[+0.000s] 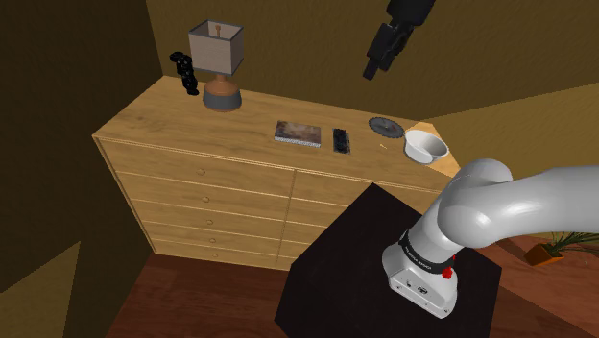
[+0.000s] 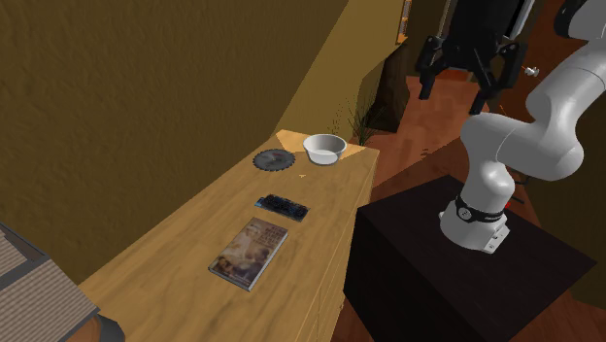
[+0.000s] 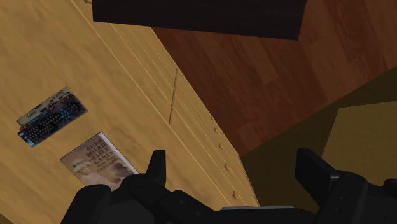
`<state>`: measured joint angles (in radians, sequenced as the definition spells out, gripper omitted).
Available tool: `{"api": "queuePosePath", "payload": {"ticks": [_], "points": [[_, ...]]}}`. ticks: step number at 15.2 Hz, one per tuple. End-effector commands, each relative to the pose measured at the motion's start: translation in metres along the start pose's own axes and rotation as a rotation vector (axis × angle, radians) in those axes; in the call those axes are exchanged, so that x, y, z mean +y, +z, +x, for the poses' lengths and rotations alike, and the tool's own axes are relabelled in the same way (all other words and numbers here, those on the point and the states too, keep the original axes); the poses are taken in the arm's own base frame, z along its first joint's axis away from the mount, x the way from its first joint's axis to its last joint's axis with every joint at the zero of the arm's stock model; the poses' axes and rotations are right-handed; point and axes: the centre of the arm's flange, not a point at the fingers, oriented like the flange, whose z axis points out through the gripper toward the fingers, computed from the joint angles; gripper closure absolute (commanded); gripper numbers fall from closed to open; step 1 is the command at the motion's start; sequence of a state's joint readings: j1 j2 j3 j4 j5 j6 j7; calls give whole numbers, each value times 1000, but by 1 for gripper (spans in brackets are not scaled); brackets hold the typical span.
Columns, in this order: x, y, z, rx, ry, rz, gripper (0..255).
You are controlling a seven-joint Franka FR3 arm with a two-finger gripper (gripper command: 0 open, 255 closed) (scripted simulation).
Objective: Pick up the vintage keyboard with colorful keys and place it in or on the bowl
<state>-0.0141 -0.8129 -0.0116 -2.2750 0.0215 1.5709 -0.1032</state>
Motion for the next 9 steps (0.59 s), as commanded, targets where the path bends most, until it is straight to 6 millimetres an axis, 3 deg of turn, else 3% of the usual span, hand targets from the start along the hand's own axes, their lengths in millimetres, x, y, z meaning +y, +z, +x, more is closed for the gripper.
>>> {"api": "queuePosePath", "payload": {"ticks": [1, 9], "points": [[0, 0, 0, 0, 0, 0, 0], [41, 80, 56, -24, 172, -41, 0]]}}
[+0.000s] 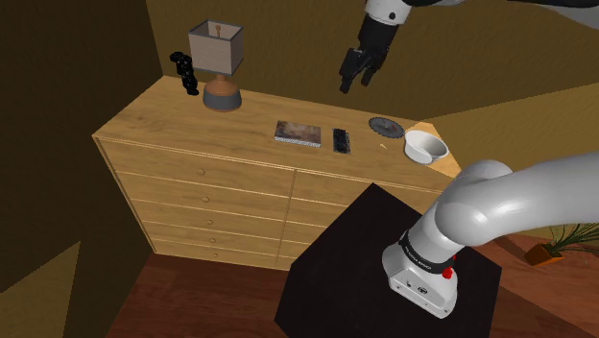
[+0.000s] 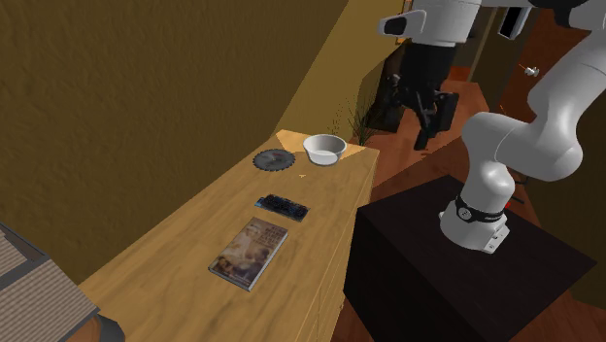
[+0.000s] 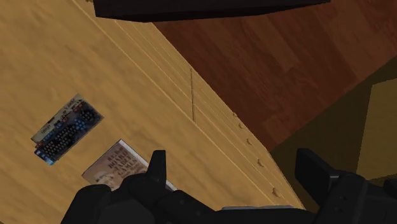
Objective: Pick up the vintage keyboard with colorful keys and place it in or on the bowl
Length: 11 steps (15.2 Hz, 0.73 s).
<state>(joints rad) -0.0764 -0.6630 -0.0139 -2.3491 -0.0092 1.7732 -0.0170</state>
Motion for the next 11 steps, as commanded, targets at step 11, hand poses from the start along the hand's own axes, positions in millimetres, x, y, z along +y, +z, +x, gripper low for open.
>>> {"api": "queuePosePath", "payload": {"ticks": [11], "points": [[67, 118, 82, -35, 259, -63, 0]]}}
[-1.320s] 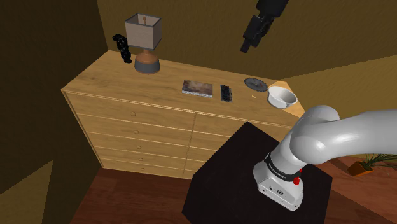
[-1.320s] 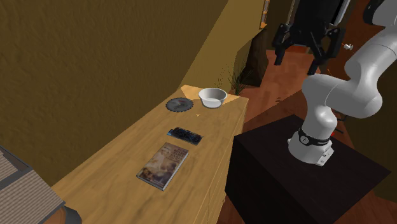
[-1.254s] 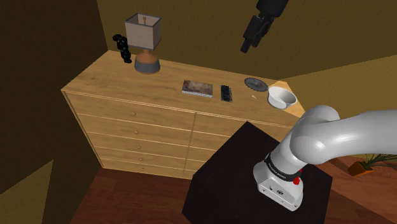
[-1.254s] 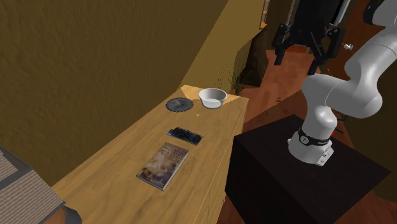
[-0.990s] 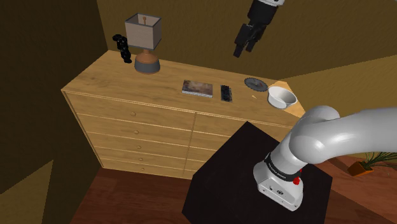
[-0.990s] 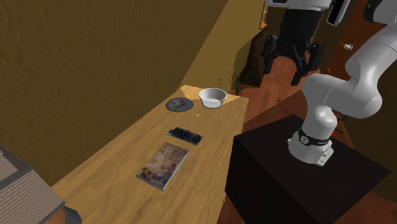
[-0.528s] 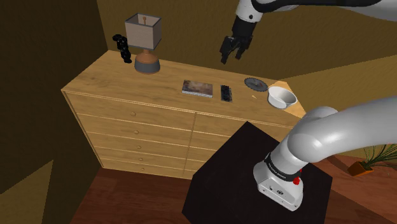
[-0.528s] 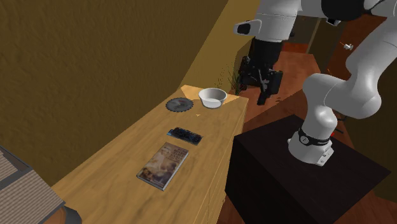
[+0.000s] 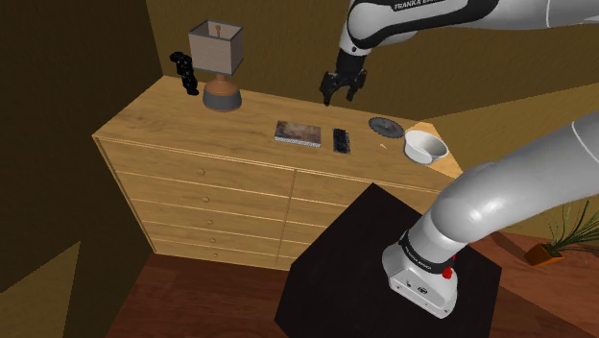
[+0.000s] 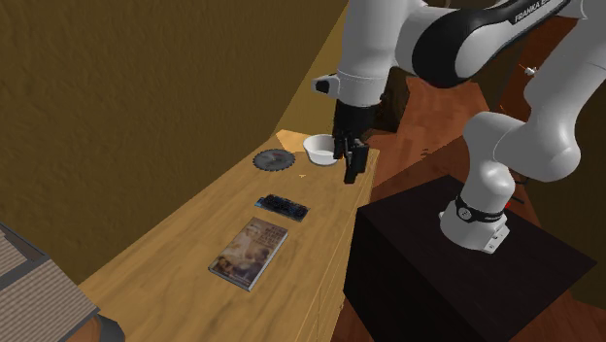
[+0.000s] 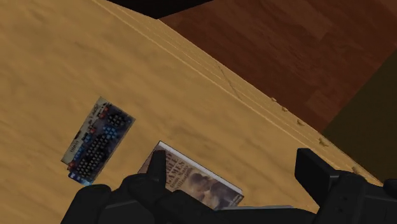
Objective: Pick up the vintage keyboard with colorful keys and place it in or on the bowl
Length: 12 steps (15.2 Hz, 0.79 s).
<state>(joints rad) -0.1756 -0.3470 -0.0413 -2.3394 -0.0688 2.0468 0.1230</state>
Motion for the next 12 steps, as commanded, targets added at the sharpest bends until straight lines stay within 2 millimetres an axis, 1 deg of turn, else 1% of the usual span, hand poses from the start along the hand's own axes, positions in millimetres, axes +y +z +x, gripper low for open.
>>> {"api": "queuePosePath", "payload": {"ticks": [1, 6, 12], "points": [[8, 24, 16, -5, 44, -11, 0], [34, 73, 50, -20, 151, -36, 0], [72, 132, 87, -39, 280, -67, 0]]}}
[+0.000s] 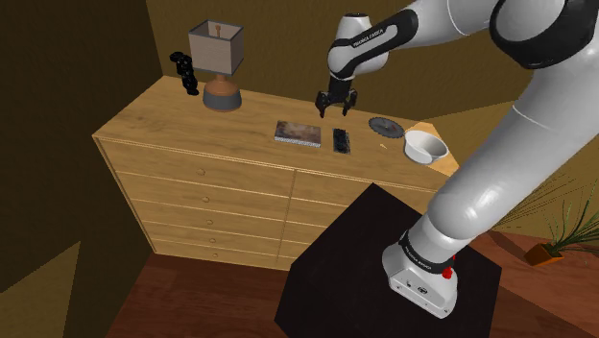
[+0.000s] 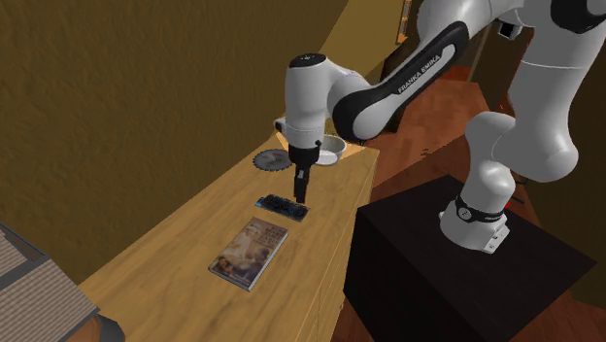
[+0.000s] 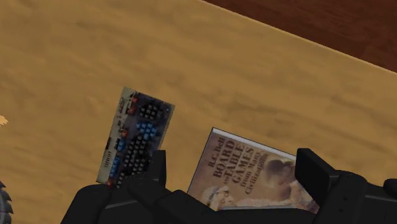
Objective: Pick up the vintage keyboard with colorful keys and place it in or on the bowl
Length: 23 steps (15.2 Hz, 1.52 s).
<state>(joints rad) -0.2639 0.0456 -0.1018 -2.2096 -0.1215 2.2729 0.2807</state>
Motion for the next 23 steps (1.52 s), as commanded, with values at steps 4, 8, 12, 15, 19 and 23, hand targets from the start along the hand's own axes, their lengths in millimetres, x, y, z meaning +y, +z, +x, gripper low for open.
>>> {"api": "queuePosePath", "payload": {"ticks": [4, 8, 12, 15, 19, 23], "points": [[24, 51, 35, -15, 108, -26, 0], [47, 91, 61, -27, 194, -47, 0], [73, 130, 85, -40, 280, -68, 0], [94, 160, 101, -49, 345, -83, 0], [97, 178, 101, -50, 350, -85, 0], [99, 202, 100, -50, 350, -85, 0]]}}
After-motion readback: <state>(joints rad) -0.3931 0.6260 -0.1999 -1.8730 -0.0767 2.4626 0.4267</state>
